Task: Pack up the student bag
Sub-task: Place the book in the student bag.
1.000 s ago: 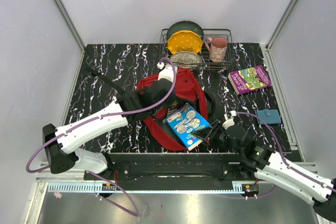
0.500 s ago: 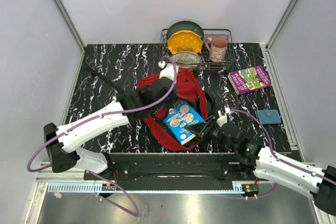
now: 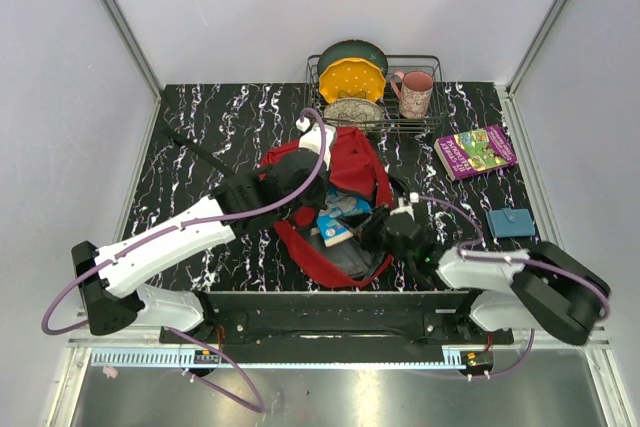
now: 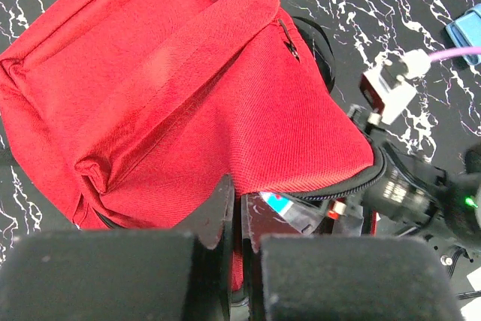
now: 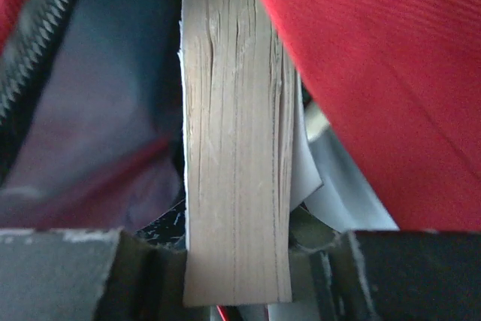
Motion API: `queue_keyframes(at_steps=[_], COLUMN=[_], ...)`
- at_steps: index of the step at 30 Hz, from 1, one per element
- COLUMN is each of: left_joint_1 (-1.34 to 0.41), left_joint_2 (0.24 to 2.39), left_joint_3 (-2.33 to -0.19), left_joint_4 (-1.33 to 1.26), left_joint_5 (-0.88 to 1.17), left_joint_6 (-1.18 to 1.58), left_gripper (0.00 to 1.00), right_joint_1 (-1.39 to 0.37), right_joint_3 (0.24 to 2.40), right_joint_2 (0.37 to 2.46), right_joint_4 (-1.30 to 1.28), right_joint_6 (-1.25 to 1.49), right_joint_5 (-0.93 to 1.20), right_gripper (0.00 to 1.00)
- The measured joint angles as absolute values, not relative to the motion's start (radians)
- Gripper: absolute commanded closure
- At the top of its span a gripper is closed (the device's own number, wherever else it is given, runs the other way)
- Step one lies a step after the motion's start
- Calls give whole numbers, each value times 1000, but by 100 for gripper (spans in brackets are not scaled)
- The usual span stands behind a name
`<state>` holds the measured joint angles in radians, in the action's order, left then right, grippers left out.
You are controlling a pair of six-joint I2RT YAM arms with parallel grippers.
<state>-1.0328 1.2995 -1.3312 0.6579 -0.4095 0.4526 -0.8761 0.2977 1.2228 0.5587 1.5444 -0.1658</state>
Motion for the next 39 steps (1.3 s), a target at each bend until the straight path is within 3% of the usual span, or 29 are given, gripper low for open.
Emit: queue_keyframes(at_steps=[9,13,17,23,24,39], left_joint_1=[-1033,-1033,-1032,-1031,-1030,-1018], left_joint_2=[1297,1296,1296,1293,1291,1277], left_joint_3=[-1331,-1331,-1326,-1312,-1309,-1280], left_joint_4=[657,657,656,656,656,648], left_joint_5=[-402,-401,-401,-402,-402,-401], left_joint_6=[435,429,426,423,423,434], left_gripper=[100,100,100,100,100,100], right_joint_1=[-841,-841,-841,-841,-841,-841], right_joint_3=[525,567,596,609,604,456], right_joint_2=[1607,1745,1834,1890,1891,1633], right_joint_4=[777,886,967,1005,1010,827], right_joint_6=[1523,1522,1515,1499,1497,1440], right_joint_5=[-126,-121,-122,-119,-116,-111], right_gripper=[96,88,65,40,30,25])
